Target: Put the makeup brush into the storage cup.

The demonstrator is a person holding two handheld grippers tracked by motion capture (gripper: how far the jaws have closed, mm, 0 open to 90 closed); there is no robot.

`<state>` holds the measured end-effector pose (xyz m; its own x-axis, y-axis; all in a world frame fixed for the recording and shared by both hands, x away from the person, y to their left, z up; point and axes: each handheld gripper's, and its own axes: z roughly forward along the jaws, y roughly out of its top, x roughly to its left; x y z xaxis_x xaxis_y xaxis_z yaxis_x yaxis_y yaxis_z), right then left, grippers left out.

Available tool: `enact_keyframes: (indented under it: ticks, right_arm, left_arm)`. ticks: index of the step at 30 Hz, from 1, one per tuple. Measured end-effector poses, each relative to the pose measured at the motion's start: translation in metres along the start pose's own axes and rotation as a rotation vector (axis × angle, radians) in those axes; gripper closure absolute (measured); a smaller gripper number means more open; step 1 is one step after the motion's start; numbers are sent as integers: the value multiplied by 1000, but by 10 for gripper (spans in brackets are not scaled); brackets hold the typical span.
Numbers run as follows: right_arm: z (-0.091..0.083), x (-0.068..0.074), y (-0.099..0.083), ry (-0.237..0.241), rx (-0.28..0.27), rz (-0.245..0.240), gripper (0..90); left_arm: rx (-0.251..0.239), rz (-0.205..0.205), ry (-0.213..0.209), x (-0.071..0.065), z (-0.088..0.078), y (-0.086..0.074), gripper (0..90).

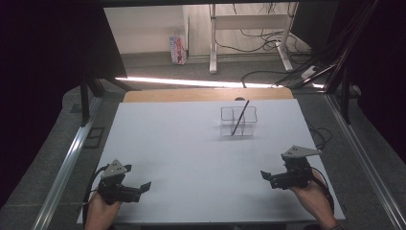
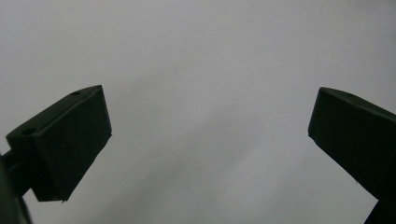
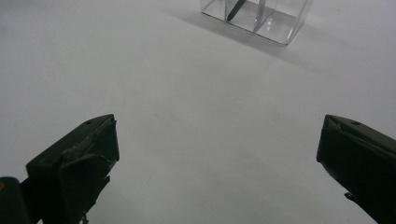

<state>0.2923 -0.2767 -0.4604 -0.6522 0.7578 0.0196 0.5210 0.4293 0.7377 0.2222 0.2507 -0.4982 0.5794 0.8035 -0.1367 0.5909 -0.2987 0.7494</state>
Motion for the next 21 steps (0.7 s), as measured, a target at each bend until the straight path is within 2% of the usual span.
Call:
enact_keyframes:
  ticks: [6, 21]
  right_arm:
    - [-5, 0, -4, -26, 2, 0, 0]
    - [-13, -3, -17, -49, 10, 14, 0]
  left_arm:
    - [0, 3, 0, 0, 0, 0, 1]
    - [-2, 6, -1, 0, 0, 0, 1]
